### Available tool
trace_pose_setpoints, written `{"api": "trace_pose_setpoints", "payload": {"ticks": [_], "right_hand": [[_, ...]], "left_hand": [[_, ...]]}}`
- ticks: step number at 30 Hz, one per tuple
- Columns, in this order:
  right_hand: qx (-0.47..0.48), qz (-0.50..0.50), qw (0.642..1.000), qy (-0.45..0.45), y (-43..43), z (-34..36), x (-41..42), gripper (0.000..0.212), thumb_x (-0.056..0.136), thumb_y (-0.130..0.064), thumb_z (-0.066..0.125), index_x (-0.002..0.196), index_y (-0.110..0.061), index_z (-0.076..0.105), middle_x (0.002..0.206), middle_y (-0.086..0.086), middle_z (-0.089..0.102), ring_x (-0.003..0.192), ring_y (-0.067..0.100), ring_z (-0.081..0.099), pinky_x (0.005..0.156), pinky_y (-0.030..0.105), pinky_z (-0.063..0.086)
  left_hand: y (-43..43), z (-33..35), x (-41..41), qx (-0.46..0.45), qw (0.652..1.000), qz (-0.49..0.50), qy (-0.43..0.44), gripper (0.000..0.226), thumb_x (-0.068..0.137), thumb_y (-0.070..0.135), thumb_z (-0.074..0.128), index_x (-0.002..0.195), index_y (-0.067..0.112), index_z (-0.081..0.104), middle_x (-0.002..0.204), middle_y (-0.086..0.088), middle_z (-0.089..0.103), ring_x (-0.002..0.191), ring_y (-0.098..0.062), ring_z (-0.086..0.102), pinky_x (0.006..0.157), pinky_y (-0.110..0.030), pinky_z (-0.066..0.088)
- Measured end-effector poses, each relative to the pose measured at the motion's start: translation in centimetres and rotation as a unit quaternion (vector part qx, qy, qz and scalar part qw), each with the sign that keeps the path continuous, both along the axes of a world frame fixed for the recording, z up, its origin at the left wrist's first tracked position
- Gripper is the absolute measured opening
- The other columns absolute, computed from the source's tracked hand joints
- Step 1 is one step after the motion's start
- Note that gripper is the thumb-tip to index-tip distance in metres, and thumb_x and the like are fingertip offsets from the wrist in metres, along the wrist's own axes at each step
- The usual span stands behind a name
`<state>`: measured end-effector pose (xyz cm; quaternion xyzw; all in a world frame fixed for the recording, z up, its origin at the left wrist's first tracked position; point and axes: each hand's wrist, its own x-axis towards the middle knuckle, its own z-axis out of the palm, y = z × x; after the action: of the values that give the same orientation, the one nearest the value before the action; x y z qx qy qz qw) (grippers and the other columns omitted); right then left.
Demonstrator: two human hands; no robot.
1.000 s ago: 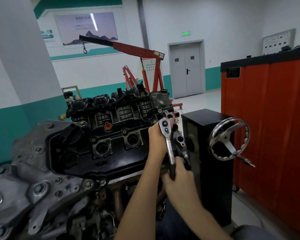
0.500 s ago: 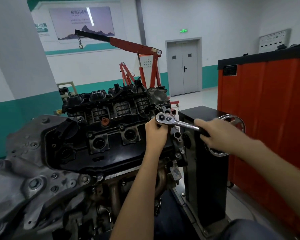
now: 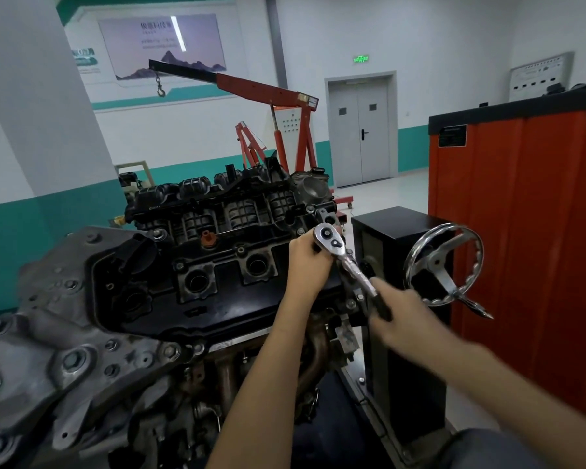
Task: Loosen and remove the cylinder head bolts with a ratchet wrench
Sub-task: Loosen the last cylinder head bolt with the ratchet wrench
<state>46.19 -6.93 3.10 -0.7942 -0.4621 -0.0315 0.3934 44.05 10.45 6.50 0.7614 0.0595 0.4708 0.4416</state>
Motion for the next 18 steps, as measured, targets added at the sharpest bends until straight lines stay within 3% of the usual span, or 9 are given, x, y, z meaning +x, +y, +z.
{"api": "trace_pose_setpoints", "payload": {"ticks": [2, 4, 7, 9, 12, 13, 15, 18], "right_hand": [[-0.115, -0.032, 0.980, -0.160, -1.7, 3.5, 4.0, 0.029, 0.089, -0.013, 0.056, 0.117, -0.020, 0.051, 0.066, -0.009, 0.047, 0.050, 0.001, 0.046, 0.045, 0.011, 0.031], [-0.196, -0.044, 0.931, -0.304, -1.8, 7.3, 6.1, 0.029, 0.092, -0.020, 0.052, 0.121, -0.021, 0.047, 0.064, -0.013, 0.040, 0.054, -0.002, 0.042, 0.044, 0.011, 0.025], [-0.202, -0.047, 0.904, -0.373, -1.0, 9.1, 6.4, 0.026, 0.093, -0.025, 0.051, 0.118, -0.026, 0.042, 0.069, -0.010, 0.046, 0.063, 0.012, 0.050, 0.047, 0.014, 0.022], [-0.161, -0.061, 0.934, -0.313, -1.1, 7.0, 4.9, 0.020, 0.090, -0.022, 0.054, 0.107, -0.027, 0.043, 0.072, -0.005, 0.053, 0.060, 0.012, 0.048, 0.046, 0.014, 0.023], [-0.026, -0.038, 0.996, -0.080, -0.5, 1.3, 0.2, 0.019, 0.087, -0.014, 0.058, 0.090, -0.023, 0.041, 0.065, -0.001, 0.050, 0.050, 0.011, 0.047, 0.043, 0.024, 0.037], [0.026, -0.018, 0.999, -0.001, 0.4, -0.2, -1.9, 0.017, 0.087, -0.011, 0.057, 0.090, -0.019, 0.043, 0.065, 0.003, 0.051, 0.049, 0.013, 0.048, 0.044, 0.030, 0.041], [0.100, -0.018, 0.990, 0.100, 3.3, -2.1, -5.1, 0.017, 0.086, -0.008, 0.055, 0.100, -0.015, 0.048, 0.068, 0.007, 0.052, 0.052, 0.015, 0.049, 0.046, 0.029, 0.040], [0.134, -0.017, 0.981, 0.138, 5.5, -2.6, -6.8, 0.025, 0.085, -0.006, 0.052, 0.110, -0.012, 0.048, 0.069, 0.005, 0.049, 0.052, 0.009, 0.046, 0.049, 0.022, 0.037]], "left_hand": [[-0.1, 0.4, -0.2, 0.016, 1.000, -0.004, 0.005, 0.044, 0.085, -0.001, 0.057, 0.057, 0.032, 0.063, 0.053, 0.017, 0.055, 0.057, 0.003, 0.045, 0.058, -0.017, 0.038], [-0.3, 0.8, -0.5, 0.020, 1.000, -0.007, 0.006, 0.034, 0.083, -0.002, 0.055, 0.065, 0.025, 0.066, 0.056, 0.017, 0.058, 0.057, 0.005, 0.048, 0.056, -0.012, 0.037], [-0.2, 0.7, -0.9, -0.039, 0.999, -0.002, -0.017, 0.035, 0.087, -0.001, 0.054, 0.074, 0.029, 0.066, 0.071, 0.017, 0.064, 0.067, 0.009, 0.056, 0.065, -0.010, 0.043], [-0.3, 0.5, -0.8, -0.055, 0.998, 0.001, -0.020, 0.041, 0.090, -0.001, 0.054, 0.067, 0.032, 0.062, 0.066, 0.019, 0.062, 0.066, 0.008, 0.055, 0.065, -0.013, 0.044], [-0.6, 0.1, -0.3, -0.050, 0.998, -0.007, -0.029, 0.048, 0.093, 0.007, 0.060, 0.050, 0.029, 0.057, 0.047, 0.019, 0.049, 0.051, 0.006, 0.043, 0.056, -0.014, 0.035], [-0.8, 0.1, -0.3, -0.050, 0.998, -0.010, -0.030, 0.050, 0.093, 0.009, 0.061, 0.048, 0.028, 0.055, 0.044, 0.018, 0.046, 0.048, 0.005, 0.040, 0.054, -0.013, 0.033], [-0.7, 0.3, -0.2, -0.050, 0.998, -0.003, -0.026, 0.047, 0.093, 0.013, 0.063, 0.048, 0.020, 0.051, 0.041, 0.017, 0.042, 0.044, 0.005, 0.037, 0.050, -0.009, 0.030], [-0.5, 0.7, 0.0, -0.033, 0.999, 0.035, -0.013, 0.058, 0.094, 0.016, 0.063, 0.046, 0.029, 0.031, 0.040, 0.014, 0.036, 0.043, -0.001, 0.032, 0.051, -0.015, 0.028]]}}
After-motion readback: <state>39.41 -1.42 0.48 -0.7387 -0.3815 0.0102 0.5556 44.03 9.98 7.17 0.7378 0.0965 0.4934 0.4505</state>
